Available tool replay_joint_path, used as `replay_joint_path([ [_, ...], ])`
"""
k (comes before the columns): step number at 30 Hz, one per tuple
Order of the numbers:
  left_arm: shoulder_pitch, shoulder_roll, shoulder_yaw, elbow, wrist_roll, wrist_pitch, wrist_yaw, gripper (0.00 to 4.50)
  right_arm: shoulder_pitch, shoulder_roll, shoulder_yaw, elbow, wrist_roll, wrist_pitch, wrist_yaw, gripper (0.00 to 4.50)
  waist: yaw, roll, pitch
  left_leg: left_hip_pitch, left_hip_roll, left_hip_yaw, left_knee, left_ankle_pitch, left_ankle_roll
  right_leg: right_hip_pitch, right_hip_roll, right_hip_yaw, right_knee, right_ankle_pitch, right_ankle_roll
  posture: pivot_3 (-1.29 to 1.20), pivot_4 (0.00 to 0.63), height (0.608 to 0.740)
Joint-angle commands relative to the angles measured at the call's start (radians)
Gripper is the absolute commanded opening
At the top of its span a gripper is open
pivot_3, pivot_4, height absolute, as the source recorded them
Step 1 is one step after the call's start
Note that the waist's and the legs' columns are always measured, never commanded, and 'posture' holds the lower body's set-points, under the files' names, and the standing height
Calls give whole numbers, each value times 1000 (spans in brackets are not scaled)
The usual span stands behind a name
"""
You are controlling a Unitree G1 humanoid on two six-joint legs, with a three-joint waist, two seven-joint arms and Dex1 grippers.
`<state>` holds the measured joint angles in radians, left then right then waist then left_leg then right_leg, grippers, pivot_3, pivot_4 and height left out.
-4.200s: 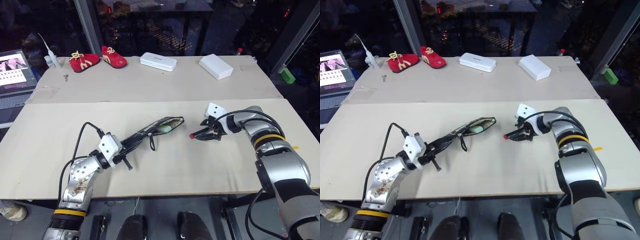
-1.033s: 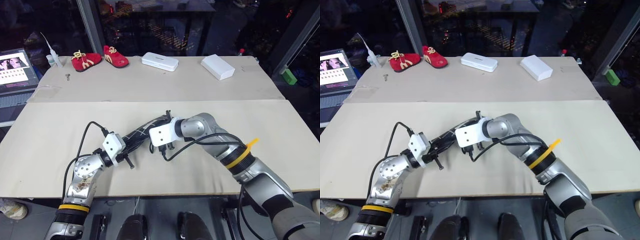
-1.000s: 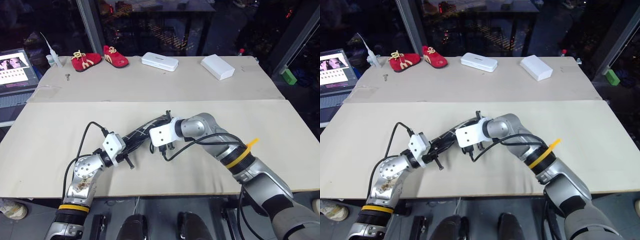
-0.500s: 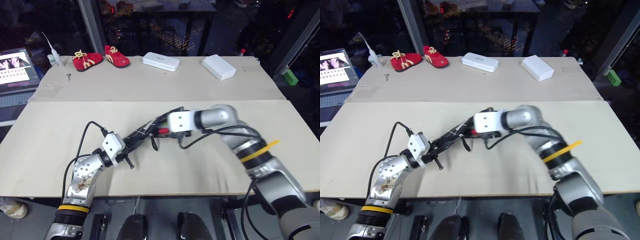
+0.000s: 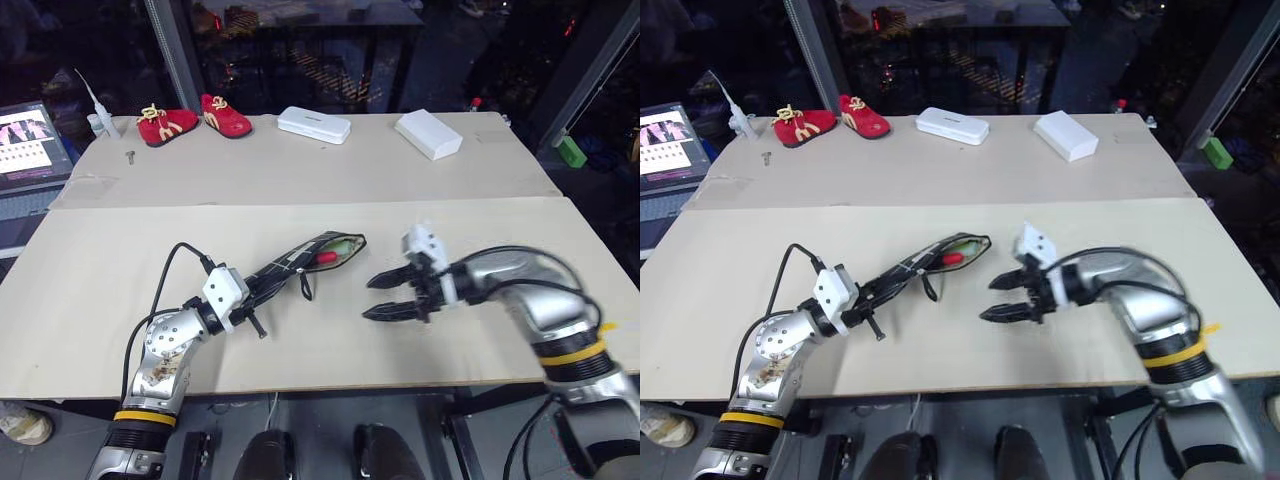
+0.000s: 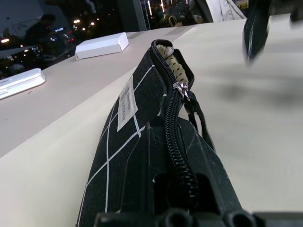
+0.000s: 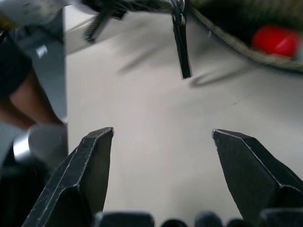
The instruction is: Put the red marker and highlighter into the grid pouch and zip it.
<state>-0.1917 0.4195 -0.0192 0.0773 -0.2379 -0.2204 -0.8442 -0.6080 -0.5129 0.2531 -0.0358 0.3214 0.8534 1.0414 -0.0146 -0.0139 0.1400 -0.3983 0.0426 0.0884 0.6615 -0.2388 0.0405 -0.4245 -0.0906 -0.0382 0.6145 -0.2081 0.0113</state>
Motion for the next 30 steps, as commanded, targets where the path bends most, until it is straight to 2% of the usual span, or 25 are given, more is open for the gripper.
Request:
replay_joint_path([
  [1, -8, -5, 0, -32, -10, -15, 3, 0, -40, 84, 13, 16, -40, 41, -145, 3714, 3, 0, 0, -1, -1, 0, 0, 0, 0, 0, 0, 0, 0, 0, 0, 0, 150, 740],
  [6, -17, -8, -1, -19, -10, -17, -2, 0, -90, 179, 25, 21, -24, 74, -198, 3714, 13, 0, 0, -4, -4, 0, 0, 0, 0, -1, -2, -2, -1, 0, 2, 0, 150, 740],
  [13, -41, -19, -7, 11, -8, -24, -6, 0, -135, 257, 33, 40, -16, 96, -236, 3714, 12, 0, 0, -4, -5, -2, 0, 0, 0, 0, -1, -2, -2, 0, 2, 0, 150, 740],
  [16, -41, -24, -9, 19, -6, -31, -8, 0, -134, 256, 29, 38, -24, 85, -247, 2943, 9, 0, 0, -4, -5, -2, 0, 0, 0, -1, -1, -2, -2, 0, 2, 0, 150, 740],
  [20, -43, -25, -7, 24, -7, -35, -12, 0, -143, 260, 9, 52, -22, 74, -267, 1545, 6, 0, 0, -4, -6, -2, 0, 0, 0, -1, -1, -3, -1, 0, 2, 0, 150, 740],
  [22, -43, -25, -7, 26, -7, -38, -13, 0, -149, 266, 4, 61, -18, 75, -272, 989, 4, 0, 0, -4, -6, -2, 0, 0, 0, 0, -1, -3, -2, 0, 2, 0, 150, 740],
  [24, -43, -25, -8, 27, -6, -41, -14, 0, -150, 261, 10, 56, -15, 71, -262, 186, 2, 0, 0, -4, -5, -2, 0, 0, 0, 0, -1, -3, -2, 0, 2, 0, 150, 740],
  [25, -44, -24, -8, 27, -6, -42, -14, 0, -149, 259, 12, 55, -14, 69, -259, 50, 2, 0, 0, -4, -5, -2, 0, 0, 0, 0, -1, -2, -2, 0, 2, 0, 150, 740],
  [30, -42, -21, -6, 25, -5, -43, -14, 0, -141, 239, 2, 41, 1, 74, -241, 50, 2, 0, 0, -4, -5, -2, 0, 0, 0, 0, -1, -2, -2, 0, 2, 0, 150, 740],
])
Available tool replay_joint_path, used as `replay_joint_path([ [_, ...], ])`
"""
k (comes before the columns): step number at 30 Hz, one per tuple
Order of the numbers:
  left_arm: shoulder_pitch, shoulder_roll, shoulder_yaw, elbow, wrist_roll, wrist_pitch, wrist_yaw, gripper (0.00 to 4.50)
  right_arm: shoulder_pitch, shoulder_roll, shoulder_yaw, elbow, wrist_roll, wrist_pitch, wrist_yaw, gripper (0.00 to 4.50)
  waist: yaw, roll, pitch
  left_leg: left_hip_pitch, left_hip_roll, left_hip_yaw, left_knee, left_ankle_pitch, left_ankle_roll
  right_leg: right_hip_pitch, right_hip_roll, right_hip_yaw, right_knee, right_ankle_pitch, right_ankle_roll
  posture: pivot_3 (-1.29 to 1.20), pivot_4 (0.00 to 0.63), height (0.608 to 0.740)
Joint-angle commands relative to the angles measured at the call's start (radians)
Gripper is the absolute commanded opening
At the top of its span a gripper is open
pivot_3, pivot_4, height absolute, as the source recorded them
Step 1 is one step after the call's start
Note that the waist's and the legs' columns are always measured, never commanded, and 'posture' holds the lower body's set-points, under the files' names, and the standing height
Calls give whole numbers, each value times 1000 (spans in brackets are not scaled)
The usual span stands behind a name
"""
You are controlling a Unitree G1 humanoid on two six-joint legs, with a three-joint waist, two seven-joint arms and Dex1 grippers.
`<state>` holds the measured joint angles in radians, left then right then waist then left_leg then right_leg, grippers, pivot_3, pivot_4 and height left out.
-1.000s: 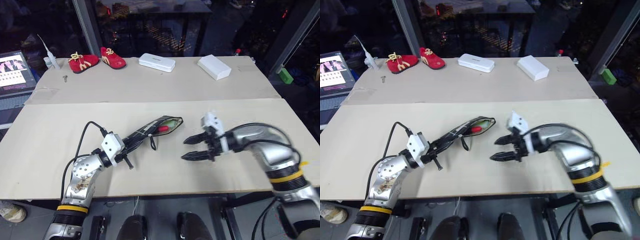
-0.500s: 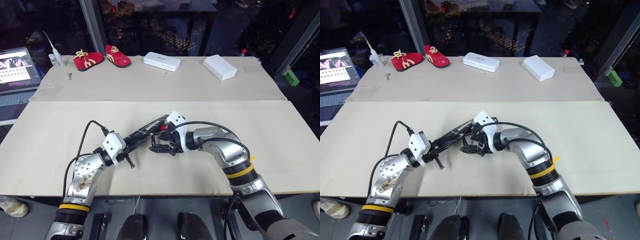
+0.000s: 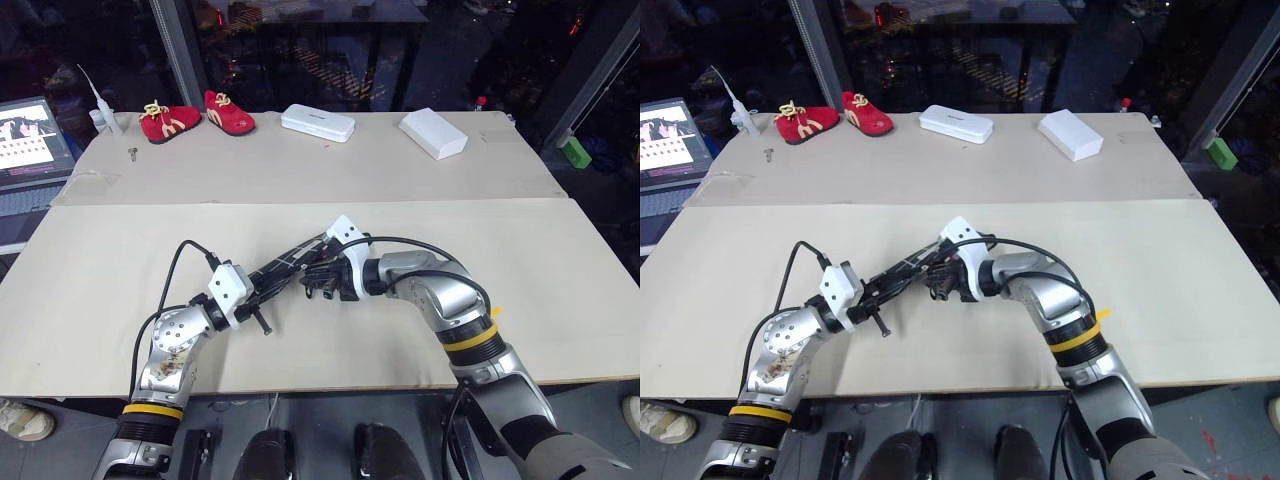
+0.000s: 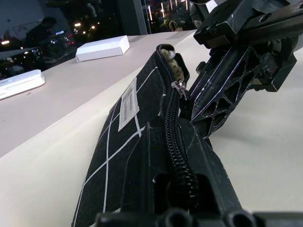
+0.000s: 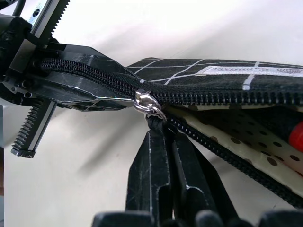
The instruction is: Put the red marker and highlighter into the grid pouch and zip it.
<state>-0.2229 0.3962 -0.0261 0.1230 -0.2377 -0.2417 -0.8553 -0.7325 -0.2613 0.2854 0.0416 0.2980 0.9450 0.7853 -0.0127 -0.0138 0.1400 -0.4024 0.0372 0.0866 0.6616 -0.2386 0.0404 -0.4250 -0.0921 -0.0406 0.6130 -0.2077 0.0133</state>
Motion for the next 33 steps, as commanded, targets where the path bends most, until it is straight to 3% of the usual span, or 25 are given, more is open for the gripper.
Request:
replay_joint_path([
  [1, -10, 4, 1, -21, -5, -22, -4, 0, -13, -23, -34, -40, 25, -19, 17, 50, 0, 0, 0, 0, 0, 0, 0, 0, 0, 0, 0, 0, 0, 0, 0, 0, 150, 740],
  [6, -8, 5, 4, -28, -5, -20, -1, 0, 4, -119, -42, -58, -1, -27, 32, 50, 2, 0, 0, 0, 0, 0, 0, 0, 0, 0, 0, 0, 0, 0, 0, 0, 150, 740],
  [14, 6, 7, 3, -36, -8, -17, 1, 0, -36, -293, -124, 82, -38, -108, 33, 50, 2, 0, 0, 0, -1, 0, 0, 0, 0, 0, 0, 0, -1, 0, 0, 0, 150, 740],
  [22, 4, 2, -3, -33, -6, -17, 5, 0, -29, -290, -133, 120, -26, -171, 67, 50, -1, 0, 0, 1, 0, 0, 0, 0, 0, 0, 0, 1, -1, 0, 0, 0, 150, 740],
  [30, -9, -6, -12, -31, -6, -15, 4, 0, 61, -281, -114, -24, 45, -142, 166, 2544, 2, 0, 0, 0, 0, 0, 0, 0, 0, 0, -1, 1, -1, 0, 0, 0, 150, 740],
  [33, -12, -6, -13, -30, -9, -17, -2, 0, 71, -296, -139, -16, 43, -131, 152, 3667, 3, 0, 0, 0, 0, 0, 0, 0, 0, 0, -1, 1, -1, 0, 0, 0, 150, 740],
])
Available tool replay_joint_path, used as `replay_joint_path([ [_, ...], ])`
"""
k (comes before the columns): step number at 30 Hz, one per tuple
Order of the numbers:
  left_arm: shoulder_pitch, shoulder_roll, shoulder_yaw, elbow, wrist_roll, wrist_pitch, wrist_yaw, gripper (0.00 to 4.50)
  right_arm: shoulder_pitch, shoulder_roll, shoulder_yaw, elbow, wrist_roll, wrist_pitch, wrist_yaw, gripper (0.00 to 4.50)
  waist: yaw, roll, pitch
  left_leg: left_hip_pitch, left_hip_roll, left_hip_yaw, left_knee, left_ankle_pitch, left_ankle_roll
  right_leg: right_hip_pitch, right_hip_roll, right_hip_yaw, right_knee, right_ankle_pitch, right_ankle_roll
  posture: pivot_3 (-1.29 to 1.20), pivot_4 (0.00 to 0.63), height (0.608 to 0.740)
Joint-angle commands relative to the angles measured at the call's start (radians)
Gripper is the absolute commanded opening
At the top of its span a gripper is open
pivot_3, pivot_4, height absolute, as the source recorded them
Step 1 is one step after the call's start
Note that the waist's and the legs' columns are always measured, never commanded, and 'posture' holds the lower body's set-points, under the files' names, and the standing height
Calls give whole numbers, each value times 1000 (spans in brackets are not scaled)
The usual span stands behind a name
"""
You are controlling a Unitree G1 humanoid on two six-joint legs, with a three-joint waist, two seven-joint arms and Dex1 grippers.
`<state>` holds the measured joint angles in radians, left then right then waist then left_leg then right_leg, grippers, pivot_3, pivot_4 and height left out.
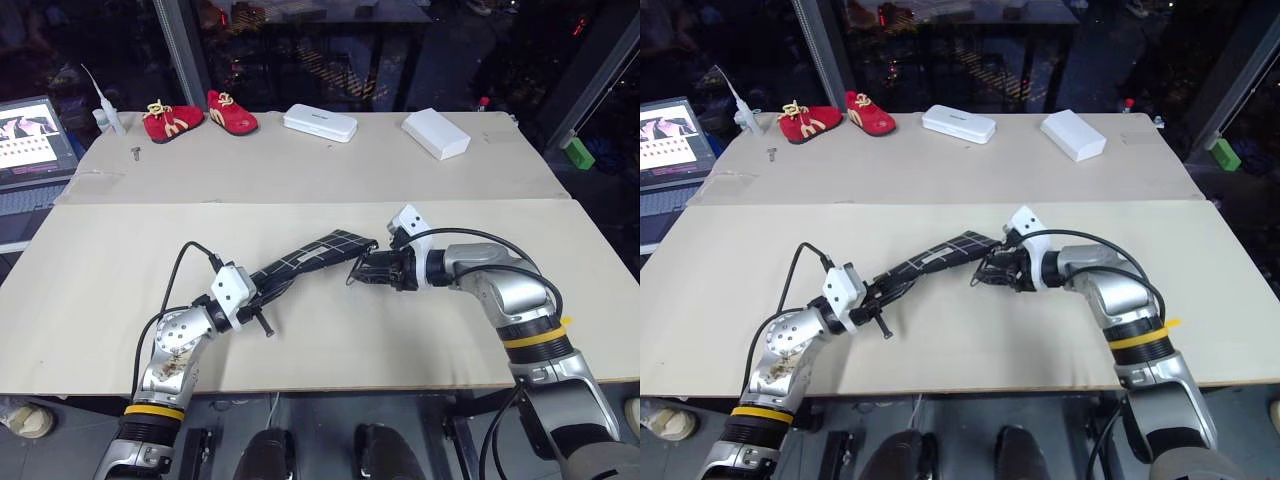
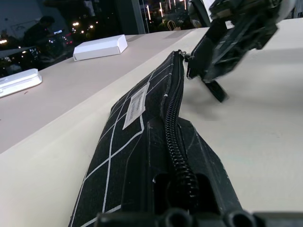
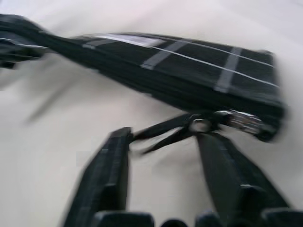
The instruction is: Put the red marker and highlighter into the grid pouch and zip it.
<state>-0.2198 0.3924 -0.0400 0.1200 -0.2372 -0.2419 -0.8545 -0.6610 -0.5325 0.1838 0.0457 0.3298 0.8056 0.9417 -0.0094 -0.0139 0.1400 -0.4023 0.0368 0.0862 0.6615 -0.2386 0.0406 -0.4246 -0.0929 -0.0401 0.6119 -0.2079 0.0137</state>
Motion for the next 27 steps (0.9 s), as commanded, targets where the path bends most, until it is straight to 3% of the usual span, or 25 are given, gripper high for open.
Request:
replay_joint_path([
  [1, -17, 0, -1, -26, -12, -18, -10, 0, -3, -54, -67, -5, 21, 26, 1, 3965, 0, 0, 0, 0, 0, 0, 0, 0, 0, 0, 0, 0, 0, 0, 0, 0, 150, 740],
  [2, -21, 2, -3, -25, -15, -20, -19, 0, 1, -91, -93, 3, 31, 32, 20, 4314, 2, 0, 0, 0, 0, 0, 0, 0, 0, 0, 0, 0, 0, 0, 0, 0, 150, 740],
  [6, -44, 12, -16, -15, -29, -40, -77, 0, 61, -248, -208, -10, 92, 8, 122, 4314, 22, 0, 0, -1, -2, 0, 0, 0, 0, 0, -1, 0, -1, 0, 0, 0, 150, 740],
  [10, -78, 33, -23, -1, -66, -67, -185, 0, 266, -381, -331, -179, 194, -48, 277, 4314, 27, 0, 0, -3, -2, 0, 0, -1, 1, 0, 0, -1, -2, -1, 2, 0, 150, 740],
  [14, -141, 44, -34, 64, -82, -122, -291, 0, 411, -391, -396, -286, 238, -58, 271, 4314, 16, 0, 0, 1, -1, -1, 0, -1, 1, 1, 1, 2, -1, -1, 2, 0, 150, 740],
  [19, -227, 26, -67, 246, -34, -252, -373, 0, 449, -341, -382, -332, 242, -53, 187, 4314, 10, -1, 0, 5, -1, 0, 1, 0, 1, 5, 1, 4, -1, -1, 2, 0, 150, 740],
  [21, -245, 18, -76, 298, -26, -281, -390, 752, 447, -332, -370, -336, 237, -53, 165, 4350, 13, -1, 0, 5, -2, 0, 1, 0, 1, 4, 1, 4, -1, -2, 2, 0, 150, 740],
  [22, -249, 15, -80, 312, -28, -291, -403, 917, 447, -330, -367, -337, 237, -52, 158, 4350, 14, -1, 0, 4, -2, 0, 1, 0, 1, 3, 1, 4, 0, -2, 2, 0, 150, 740],
  [27, -212, 2, -96, 221, -82, -204, -412, 2818, 445, -335, -366, -315, 236, -52, 135, 4350, 22, -1, 0, -1, -3, -1, 1, -1, 1, 1, 0, 3, -1, -2, 3, 0, 150, 740],
])
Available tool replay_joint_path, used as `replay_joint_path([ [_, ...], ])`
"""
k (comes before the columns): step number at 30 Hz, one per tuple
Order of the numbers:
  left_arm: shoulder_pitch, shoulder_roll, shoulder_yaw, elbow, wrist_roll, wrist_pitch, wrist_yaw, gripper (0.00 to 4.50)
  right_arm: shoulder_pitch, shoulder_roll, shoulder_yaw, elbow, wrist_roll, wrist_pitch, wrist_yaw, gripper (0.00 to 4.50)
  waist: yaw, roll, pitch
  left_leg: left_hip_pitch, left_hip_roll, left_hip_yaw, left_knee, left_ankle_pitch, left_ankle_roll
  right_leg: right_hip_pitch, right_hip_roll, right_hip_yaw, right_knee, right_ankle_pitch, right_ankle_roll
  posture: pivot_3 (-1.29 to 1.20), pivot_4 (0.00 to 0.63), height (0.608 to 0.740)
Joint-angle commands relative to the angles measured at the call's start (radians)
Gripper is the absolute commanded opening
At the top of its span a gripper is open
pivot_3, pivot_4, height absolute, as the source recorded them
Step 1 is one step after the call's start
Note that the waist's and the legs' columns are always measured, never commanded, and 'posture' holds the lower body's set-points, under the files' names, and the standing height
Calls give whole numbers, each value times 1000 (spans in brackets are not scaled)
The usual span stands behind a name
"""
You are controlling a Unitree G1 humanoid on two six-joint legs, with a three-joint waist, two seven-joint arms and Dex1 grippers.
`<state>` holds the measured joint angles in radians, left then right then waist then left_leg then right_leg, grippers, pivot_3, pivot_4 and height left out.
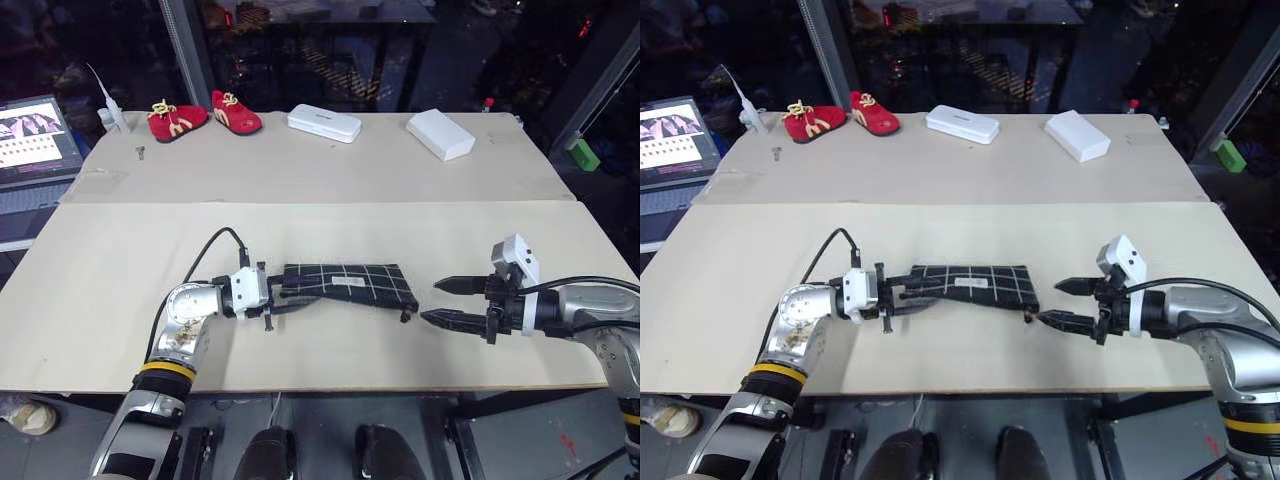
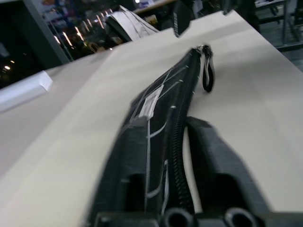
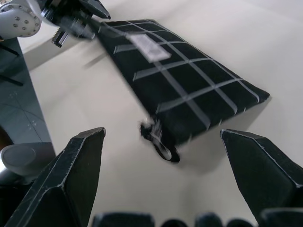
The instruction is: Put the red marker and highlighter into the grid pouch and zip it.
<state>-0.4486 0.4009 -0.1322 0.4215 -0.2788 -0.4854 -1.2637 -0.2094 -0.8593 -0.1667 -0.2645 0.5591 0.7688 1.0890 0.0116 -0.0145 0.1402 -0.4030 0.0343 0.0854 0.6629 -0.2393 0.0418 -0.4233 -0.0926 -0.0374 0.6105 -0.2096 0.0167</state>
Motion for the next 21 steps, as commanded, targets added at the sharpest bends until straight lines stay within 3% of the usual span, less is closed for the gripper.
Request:
replay_joint_path([
  [1, 34, -7, 1, -129, -64, 95, 13, 3245, -6, -14, -12, 2, -1, -21, -13, 4350, 1, 0, 0, -1, 0, 0, 1, 0, 0, 0, 0, 0, 0, 0, 0, 0, 150, 740],
  [2, 51, -8, 10, -177, -78, 135, 40, 3457, -7, -19, -9, 10, -6, -26, -12, 4350, 1, 0, 0, -1, 0, 0, 1, 0, 0, 0, 0, 0, 0, 0, 0, 0, 150, 740],
  [4, 92, 11, 30, -292, -130, 273, 89, 4302, -16, -24, -7, 28, -11, -35, -7, 4350, 0, 0, 0, 0, 0, -1, 2, 0, 1, 1, -1, 0, 0, 0, 0, 0, 150, 740],
  [7, 129, 26, 90, -433, -218, 492, 225, 4302, -40, -29, 0, 69, -21, -53, -1, 4350, 0, 0, 0, 1, 1, -1, 2, 0, 1, 1, -1, 0, 1, 0, 0, 0, 150, 740],
  [12, 200, 69, 255, -624, -320, 903, 585, 4302, -94, -30, -19, 174, -33, -98, 9, 4350, -9, 0, 0, 3, 1, -1, 2, 0, 1, 2, 1, 2, 2, 0, 1, 0, 150, 740],
  [15, 271, 106, 357, -655, -348, 991, 656, 4302, -122, -6, -43, 252, -25, -120, -9, 4350, -15, 0, 0, 4, 1, -1, 2, 0, 1, 2, 1, 3, 2, 0, 1, 0, 150, 740],
  [21, 409, 123, 560, -625, -363, 987, 725, 4302, -167, 57, -82, 381, -8, -134, -55, 4350, -12, -1, 0, 4, 1, 0, 1, 0, 1, 2, 0, 3, 2, 0, 1, 0, 150, 740],
])
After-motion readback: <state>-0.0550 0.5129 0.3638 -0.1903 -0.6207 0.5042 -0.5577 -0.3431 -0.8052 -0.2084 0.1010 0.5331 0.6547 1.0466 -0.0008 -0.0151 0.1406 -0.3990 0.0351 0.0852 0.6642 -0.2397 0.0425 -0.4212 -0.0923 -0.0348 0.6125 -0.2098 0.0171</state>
